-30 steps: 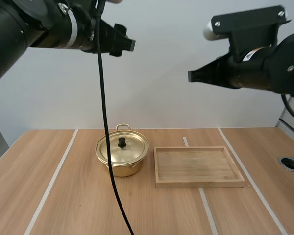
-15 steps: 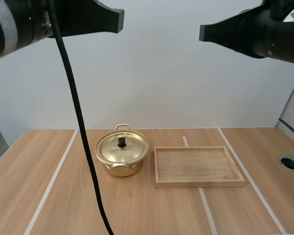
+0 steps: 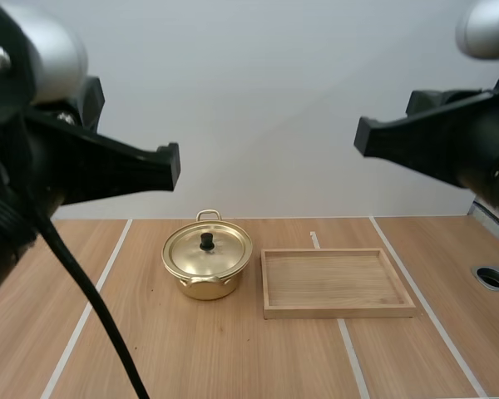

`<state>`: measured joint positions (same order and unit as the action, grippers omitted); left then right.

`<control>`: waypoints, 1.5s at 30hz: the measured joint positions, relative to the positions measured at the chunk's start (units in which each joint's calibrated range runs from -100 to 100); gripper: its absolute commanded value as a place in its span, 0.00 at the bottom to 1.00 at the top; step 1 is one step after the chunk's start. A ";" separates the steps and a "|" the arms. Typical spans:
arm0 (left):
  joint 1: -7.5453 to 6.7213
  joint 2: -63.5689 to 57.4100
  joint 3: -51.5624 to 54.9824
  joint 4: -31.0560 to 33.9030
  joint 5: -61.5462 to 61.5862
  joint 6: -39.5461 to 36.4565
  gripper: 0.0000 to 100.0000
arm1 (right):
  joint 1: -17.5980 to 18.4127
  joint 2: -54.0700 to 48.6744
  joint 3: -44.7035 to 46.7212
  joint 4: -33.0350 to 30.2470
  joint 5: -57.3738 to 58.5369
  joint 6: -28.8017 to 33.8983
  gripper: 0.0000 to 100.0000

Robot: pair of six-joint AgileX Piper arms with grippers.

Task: Open the pot, put the pineapple inside, and close it

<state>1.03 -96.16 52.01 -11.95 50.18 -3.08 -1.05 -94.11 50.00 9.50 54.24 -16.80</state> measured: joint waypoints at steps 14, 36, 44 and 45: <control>0.82 -1.64 7.17 3.61 3.73 -3.43 0.00 | 0.63 -2.58 9.97 -2.57 7.03 2.13 0.00; 0.82 -3.57 29.82 5.59 -14.37 -3.72 0.00 | 0.63 -4.80 30.35 -3.94 -9.12 2.16 0.00; 0.82 -3.57 36.77 6.24 -14.71 -3.72 0.00 | 0.63 -5.41 39.20 -3.94 -11.23 2.16 0.00; 0.82 -3.57 37.96 6.24 -14.91 -3.72 0.00 | 0.63 -5.41 39.82 -3.94 -12.81 2.16 0.00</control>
<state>1.84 -99.73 89.97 -5.71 35.28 -6.80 -0.42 -99.52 89.82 5.56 41.43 -14.63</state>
